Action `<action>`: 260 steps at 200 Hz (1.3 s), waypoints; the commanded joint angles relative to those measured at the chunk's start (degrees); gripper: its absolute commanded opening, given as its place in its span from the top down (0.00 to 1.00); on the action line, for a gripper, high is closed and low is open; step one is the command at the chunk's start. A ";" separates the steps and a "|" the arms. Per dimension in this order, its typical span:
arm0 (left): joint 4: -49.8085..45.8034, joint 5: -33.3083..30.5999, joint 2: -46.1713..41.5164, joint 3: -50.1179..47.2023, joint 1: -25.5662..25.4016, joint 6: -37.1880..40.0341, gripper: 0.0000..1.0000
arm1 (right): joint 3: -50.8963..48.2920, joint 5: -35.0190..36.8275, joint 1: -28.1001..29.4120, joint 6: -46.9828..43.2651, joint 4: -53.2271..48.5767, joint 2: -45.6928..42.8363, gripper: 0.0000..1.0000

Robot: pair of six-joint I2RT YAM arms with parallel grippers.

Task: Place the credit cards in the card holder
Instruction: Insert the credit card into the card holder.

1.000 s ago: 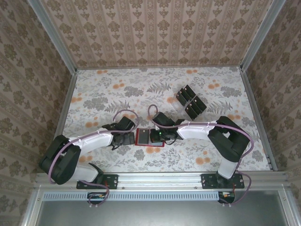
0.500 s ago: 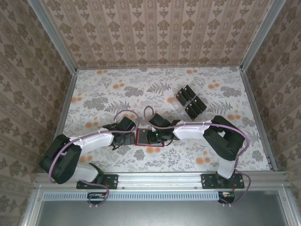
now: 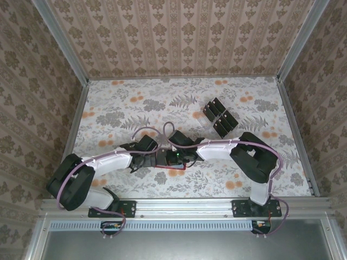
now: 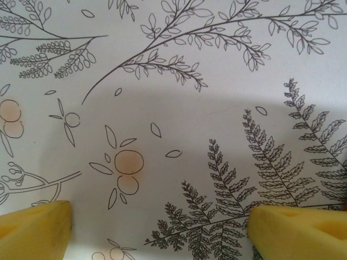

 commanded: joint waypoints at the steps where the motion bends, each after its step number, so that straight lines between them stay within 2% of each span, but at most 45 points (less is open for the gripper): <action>1: 8.65 6.64 4.34 -2.90 -0.70 -1.29 0.00 | 1.73 -2.15 0.44 1.51 1.39 1.23 1.00; 51: 7.60 6.31 2.75 -2.84 -0.86 -1.62 0.00 | 0.10 -0.65 0.17 1.41 0.62 -2.36 1.00; 89: 3.34 3.58 -4.42 -2.16 0.25 -1.91 0.00 | -2.19 2.82 -0.53 -0.06 -2.40 -6.80 1.00; 128: -0.52 1.34 -9.58 -1.13 3.17 -0.28 0.00 | -2.59 2.63 -1.11 -0.07 -2.60 -6.13 1.00; 166: -1.46 1.21 -8.38 -0.67 5.59 1.66 0.00 | -1.79 1.37 -1.04 0.74 -0.87 -3.52 1.00; 260: 2.16 3.01 -2.92 -1.63 5.62 2.46 0.00 | 1.74 0.29 -0.90 0.59 -0.83 0.59 1.00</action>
